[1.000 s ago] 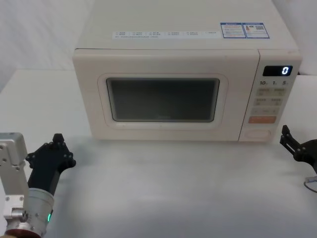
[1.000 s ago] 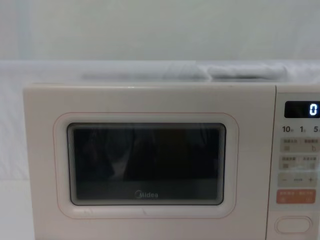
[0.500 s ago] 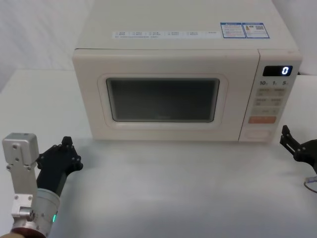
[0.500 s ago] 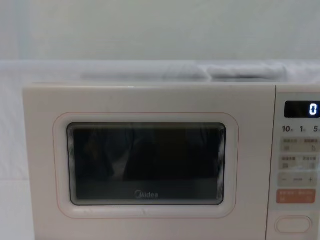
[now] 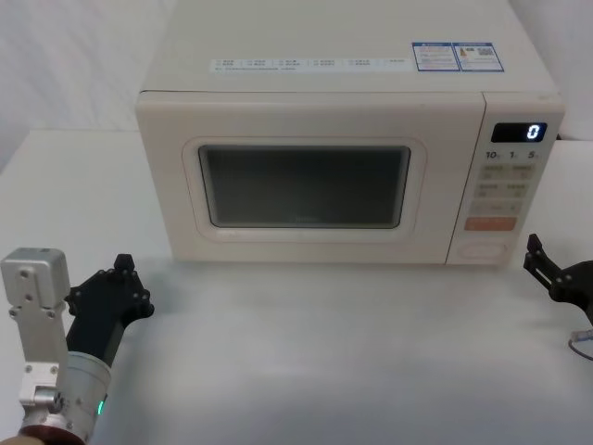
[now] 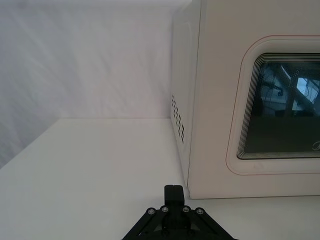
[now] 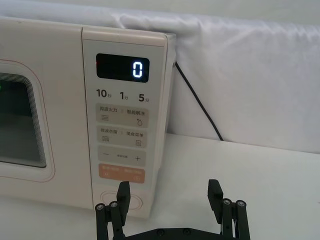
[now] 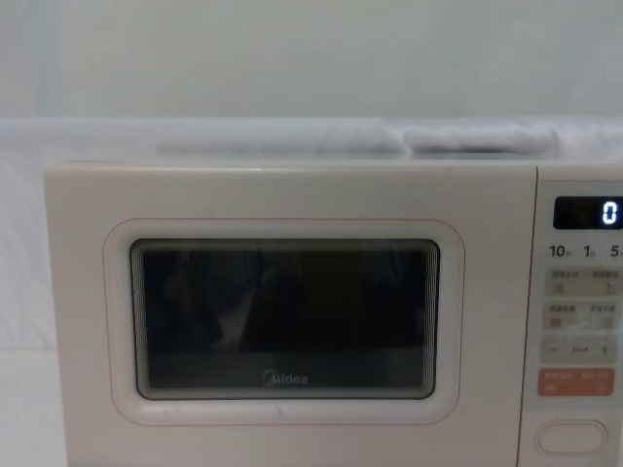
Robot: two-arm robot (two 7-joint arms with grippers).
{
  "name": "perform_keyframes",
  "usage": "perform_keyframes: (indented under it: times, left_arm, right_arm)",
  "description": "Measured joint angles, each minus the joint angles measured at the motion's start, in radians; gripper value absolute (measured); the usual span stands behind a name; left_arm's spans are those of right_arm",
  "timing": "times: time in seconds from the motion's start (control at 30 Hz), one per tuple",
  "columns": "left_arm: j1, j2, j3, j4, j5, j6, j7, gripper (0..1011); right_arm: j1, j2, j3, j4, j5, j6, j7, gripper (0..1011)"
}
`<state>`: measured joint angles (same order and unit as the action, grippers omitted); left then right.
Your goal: Press the button to open the microwave door with one hand; close the microwave door with the other hand.
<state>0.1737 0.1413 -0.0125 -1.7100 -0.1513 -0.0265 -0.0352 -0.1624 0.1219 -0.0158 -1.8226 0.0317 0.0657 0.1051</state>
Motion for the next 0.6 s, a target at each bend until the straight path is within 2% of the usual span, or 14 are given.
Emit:
perform_keyframes:
  times: [0.2,0.33,0.47,0.53,0.6]
  left_arm:
    - [0.0,0.0,0.0,-0.001,-0.001,0.0,0.001,122]
    - [0.001,0.001,0.0,-0.001,-0.002,0.0,0.001,258]
    - [0.001,0.001,0.0,-0.002,-0.003,0.0,0.001,341]
    - [0.001,0.001,0.0,-0.002,-0.003,0.0,0.001,445]
    - [0.001,0.001,0.0,-0.002,-0.003,0.0,0.001,485]
  right_arm:
    - [0.0,0.0,0.0,0.0,0.0,0.0,0.0,1002]
    - [0.0,0.0,0.0,0.0,0.0,0.0,0.0,1002]
    - [0.0,0.0,0.0,0.0,0.0,0.0,0.0,1002]
    - [0.0,0.0,0.0,0.0,0.0,0.0,0.0,1002]
    - [0.0,0.0,0.0,0.0,0.0,0.0,0.0,1002]
